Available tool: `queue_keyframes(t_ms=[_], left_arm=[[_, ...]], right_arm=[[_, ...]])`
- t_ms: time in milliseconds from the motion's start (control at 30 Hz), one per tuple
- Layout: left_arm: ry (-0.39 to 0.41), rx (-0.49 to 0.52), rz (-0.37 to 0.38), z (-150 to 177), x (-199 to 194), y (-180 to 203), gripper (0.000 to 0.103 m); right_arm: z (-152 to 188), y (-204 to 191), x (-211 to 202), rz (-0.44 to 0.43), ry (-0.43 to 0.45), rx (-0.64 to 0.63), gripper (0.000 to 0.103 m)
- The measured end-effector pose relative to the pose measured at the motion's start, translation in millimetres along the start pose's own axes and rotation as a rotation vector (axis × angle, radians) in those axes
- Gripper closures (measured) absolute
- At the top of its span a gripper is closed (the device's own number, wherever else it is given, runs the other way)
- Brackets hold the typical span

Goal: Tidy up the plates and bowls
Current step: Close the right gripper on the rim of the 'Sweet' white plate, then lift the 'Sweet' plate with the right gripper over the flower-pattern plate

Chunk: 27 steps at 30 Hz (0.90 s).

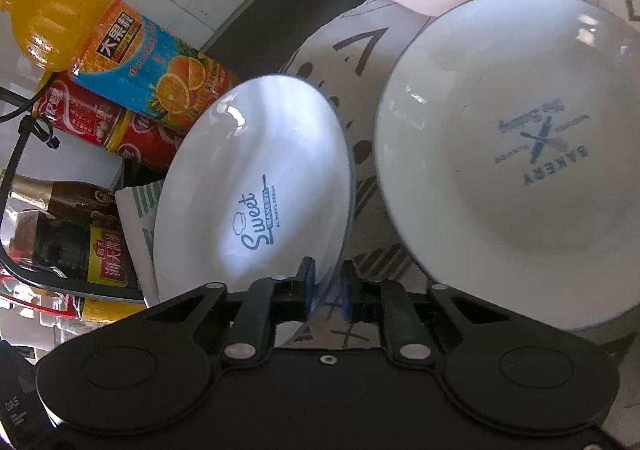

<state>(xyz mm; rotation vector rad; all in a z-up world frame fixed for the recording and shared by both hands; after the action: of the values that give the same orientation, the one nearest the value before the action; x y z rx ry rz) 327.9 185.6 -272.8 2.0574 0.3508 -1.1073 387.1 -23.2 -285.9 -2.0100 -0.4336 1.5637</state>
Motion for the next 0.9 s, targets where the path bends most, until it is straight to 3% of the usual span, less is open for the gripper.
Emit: queue_keyframes(t_ms=[300, 900], left_arm=[[0.038, -0.007, 0.020, 3.0, -10.1, 0.3, 0.095], [0.107, 0.038, -0.010, 41.7, -55.0, 28.8, 0.094]], right_arm=[[3.2, -11.2, -8.0, 0.008, 0.037, -0.144, 0.091], [19.6, 2.4, -54.7, -0.089, 0.065, -0.202, 0.090]])
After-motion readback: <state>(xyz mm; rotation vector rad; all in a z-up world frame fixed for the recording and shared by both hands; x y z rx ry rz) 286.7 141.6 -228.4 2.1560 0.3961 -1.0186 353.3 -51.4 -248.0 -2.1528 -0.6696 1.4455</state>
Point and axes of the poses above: each gripper's, at about its wrist camera, not at the fingertips, and x roughly the way its jaws point, y to its right, z to its underside, the point moved 9 cm from there along x, roughly the way its jaws point, and after that the axes turned 9 degrees about x, right-handed, at the moved point
